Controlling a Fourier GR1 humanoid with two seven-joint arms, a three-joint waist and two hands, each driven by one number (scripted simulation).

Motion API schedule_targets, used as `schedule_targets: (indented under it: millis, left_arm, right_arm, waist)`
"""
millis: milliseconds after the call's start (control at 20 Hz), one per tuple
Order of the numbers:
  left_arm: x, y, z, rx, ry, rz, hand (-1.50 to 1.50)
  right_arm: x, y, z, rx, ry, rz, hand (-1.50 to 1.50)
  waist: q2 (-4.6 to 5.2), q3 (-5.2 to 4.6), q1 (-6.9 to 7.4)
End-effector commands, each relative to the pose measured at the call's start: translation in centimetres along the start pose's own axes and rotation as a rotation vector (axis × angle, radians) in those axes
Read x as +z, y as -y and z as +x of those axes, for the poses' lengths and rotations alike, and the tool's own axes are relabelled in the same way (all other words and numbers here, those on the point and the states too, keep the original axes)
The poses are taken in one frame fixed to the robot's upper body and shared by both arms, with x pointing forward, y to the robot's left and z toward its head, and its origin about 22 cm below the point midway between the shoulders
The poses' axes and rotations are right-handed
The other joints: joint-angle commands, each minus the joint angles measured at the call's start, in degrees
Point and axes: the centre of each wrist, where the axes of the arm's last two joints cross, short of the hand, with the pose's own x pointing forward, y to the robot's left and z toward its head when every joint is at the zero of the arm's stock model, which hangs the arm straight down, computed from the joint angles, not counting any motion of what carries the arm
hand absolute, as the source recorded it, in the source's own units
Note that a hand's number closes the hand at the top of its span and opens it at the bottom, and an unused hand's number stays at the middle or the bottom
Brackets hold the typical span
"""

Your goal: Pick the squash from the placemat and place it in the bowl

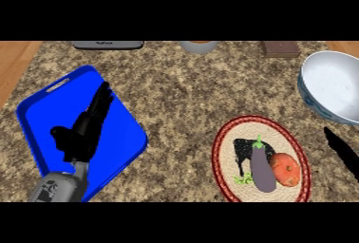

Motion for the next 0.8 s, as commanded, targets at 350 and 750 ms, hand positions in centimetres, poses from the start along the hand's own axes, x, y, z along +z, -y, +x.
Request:
schedule_targets:
  millis: [350,750]
  left_arm:
    - [-0.4,0.4,1.3,0.005,-0.001,0.001,0.0]
    - [1.3,-1.1,0.3,-0.009,0.002,-0.013,0.0]
  right_arm:
    - [0.5,-1.2,-2.7,-0.025,-0.019,0.081,-1.5]
    - [-0.5,0.6,-5.5,-0.161,0.058,0.082,-1.5]
  waist:
    - [-0.1,0.03,-0.35]
    - [-0.11,0.04,-0.13]
